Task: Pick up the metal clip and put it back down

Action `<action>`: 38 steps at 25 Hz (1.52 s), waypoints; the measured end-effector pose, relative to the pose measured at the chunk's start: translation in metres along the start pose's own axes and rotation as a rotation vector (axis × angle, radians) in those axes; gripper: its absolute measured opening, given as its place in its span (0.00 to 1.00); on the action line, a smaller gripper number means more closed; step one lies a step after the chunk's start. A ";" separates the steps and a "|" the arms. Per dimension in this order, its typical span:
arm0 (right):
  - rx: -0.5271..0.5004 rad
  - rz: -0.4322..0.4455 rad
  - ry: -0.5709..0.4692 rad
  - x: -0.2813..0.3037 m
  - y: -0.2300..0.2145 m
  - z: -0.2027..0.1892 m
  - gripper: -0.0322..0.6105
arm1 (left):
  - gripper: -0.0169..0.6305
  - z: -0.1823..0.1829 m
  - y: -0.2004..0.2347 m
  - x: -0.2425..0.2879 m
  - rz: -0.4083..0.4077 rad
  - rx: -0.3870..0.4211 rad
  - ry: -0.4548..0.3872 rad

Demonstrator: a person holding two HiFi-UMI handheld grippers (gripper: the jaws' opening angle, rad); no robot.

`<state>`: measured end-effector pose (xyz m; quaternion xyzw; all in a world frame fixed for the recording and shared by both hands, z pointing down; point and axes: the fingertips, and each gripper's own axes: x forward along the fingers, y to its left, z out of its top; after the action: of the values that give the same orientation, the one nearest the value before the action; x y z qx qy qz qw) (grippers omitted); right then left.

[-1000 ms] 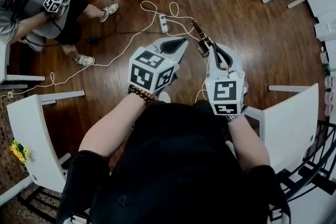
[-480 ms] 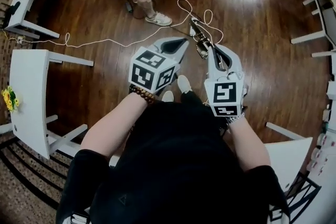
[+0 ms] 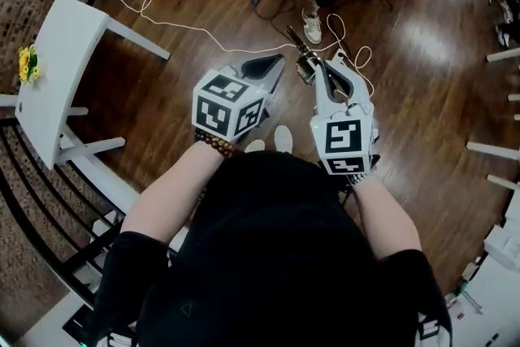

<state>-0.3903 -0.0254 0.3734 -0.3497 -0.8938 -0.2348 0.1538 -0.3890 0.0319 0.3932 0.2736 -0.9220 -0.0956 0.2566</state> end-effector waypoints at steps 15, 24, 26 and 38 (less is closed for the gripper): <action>-0.178 0.398 -0.175 0.072 0.070 0.062 0.05 | 0.05 -0.005 0.085 -0.070 0.401 -0.172 -0.123; -0.263 0.520 -0.229 0.108 0.150 0.116 0.05 | 0.05 -0.015 0.157 -0.154 0.550 -0.232 -0.192; -0.280 0.543 -0.237 0.118 0.172 0.131 0.05 | 0.05 -0.018 0.175 -0.176 0.574 -0.247 -0.204; -0.365 0.647 -0.286 0.160 0.294 0.208 0.05 | 0.05 -0.038 0.264 -0.299 0.701 -0.317 -0.285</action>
<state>-0.3211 0.3625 0.3606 -0.6640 -0.6935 -0.2781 0.0292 -0.2744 0.4159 0.3835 -0.1160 -0.9596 -0.1805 0.1822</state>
